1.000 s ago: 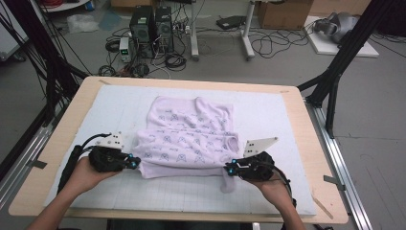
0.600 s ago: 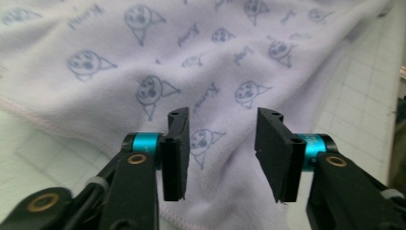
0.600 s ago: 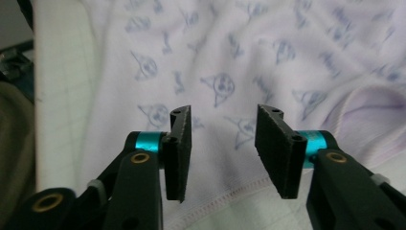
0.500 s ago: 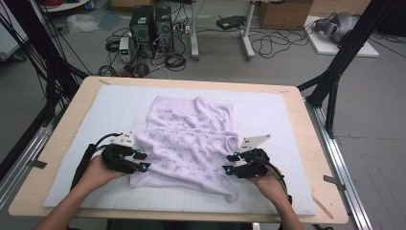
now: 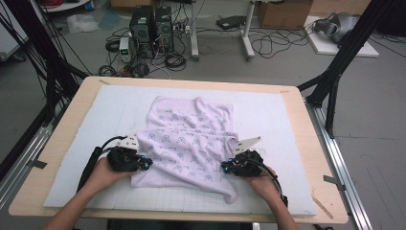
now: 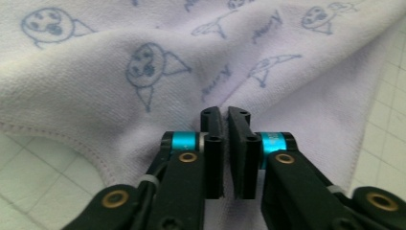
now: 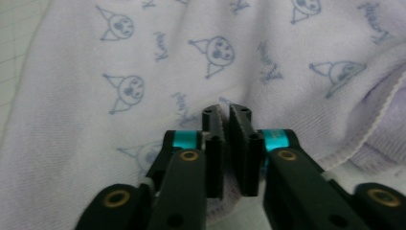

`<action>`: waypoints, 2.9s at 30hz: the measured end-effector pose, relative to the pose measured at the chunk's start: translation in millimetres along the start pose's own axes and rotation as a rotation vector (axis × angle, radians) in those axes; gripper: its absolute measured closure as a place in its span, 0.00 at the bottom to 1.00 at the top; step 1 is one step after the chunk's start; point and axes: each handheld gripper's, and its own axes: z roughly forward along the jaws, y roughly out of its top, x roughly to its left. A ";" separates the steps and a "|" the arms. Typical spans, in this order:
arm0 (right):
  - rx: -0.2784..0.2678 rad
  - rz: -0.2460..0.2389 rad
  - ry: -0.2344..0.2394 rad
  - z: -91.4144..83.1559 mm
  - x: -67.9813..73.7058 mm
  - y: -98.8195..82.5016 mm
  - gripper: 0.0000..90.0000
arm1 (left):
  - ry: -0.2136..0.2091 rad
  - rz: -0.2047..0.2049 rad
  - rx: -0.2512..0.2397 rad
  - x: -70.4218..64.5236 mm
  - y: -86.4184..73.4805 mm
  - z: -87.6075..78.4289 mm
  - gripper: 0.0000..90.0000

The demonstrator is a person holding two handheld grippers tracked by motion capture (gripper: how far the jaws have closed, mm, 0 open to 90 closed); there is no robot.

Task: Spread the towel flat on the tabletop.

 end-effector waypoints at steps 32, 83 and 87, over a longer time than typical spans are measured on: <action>-0.087 -0.026 0.072 -40.4 35.3 0.5 0.67 | -0.031 0.047 -0.062 -32.5 -8.4 -39.3 0.64; -0.011 0.011 0.106 -2.8 16.4 -6.5 0.89 | 0.021 0.072 -0.031 -13.7 -9.4 -2.4 0.96; -0.021 -0.005 0.120 -7.9 23.8 -6.5 0.93 | -0.005 0.095 -0.016 -21.0 -11.4 -6.8 0.97</action>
